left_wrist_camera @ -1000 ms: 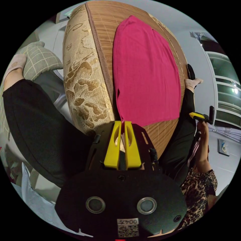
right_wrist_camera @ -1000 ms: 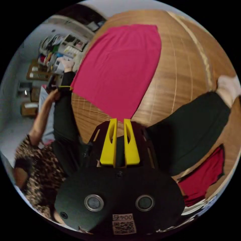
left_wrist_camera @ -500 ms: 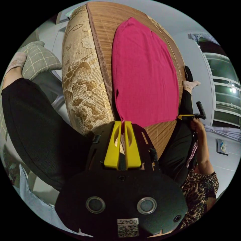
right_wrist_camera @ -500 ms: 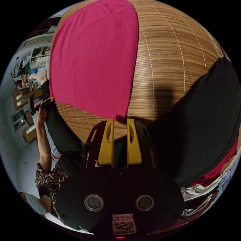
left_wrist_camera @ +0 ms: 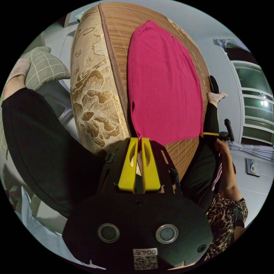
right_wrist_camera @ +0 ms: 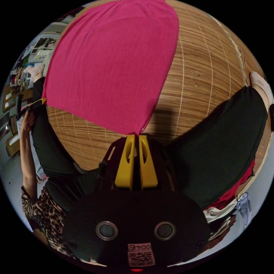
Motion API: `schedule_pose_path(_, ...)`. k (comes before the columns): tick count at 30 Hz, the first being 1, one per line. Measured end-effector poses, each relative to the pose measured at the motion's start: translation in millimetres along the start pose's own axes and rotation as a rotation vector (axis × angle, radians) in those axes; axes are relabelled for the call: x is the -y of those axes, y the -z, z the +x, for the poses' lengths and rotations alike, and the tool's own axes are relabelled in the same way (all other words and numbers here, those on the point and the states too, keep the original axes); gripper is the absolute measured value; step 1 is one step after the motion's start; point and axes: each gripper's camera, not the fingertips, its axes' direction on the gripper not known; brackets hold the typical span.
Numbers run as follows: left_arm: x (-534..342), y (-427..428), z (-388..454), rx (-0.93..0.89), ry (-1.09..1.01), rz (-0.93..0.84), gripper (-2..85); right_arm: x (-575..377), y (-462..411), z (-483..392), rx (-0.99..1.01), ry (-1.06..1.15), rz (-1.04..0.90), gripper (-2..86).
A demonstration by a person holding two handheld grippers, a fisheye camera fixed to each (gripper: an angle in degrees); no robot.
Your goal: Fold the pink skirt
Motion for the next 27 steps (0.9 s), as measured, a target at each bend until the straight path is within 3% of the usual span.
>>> schedule_pose_path(11, -49, -38, 55, 0.049, -0.085, -0.224, 2.3, -2, -47, 17, -0.131, 0.123, -0.182, 3.4)
schedule_pose_path(16, -67, -50, 79, 0.120, -0.088, -0.229, 2.0, -9, -73, 30, -0.193, 0.153, -0.224, 2.5)
schedule_pose_path(19, -90, -43, 97, 0.205, -0.105, -0.211, 1.7, -31, -66, 45, -0.066, 0.172, -0.111, 6.2)
schedule_pose_path(22, -122, -22, 123, 0.196, -0.114, -0.083, 1.5, -63, -55, 45, 0.022, 0.240, 0.115, 8.4)
schedule_pose_path(24, -147, -13, 165, 0.148, -0.195, 0.117, 1.5, -84, -53, 31, 0.060, 0.299, 0.332, 8.0)
schedule_pose_path(27, -167, -50, 235, 0.121, -0.390, 0.203, 1.5, -90, -78, 4, 0.081, 0.350, 0.501, 6.2)
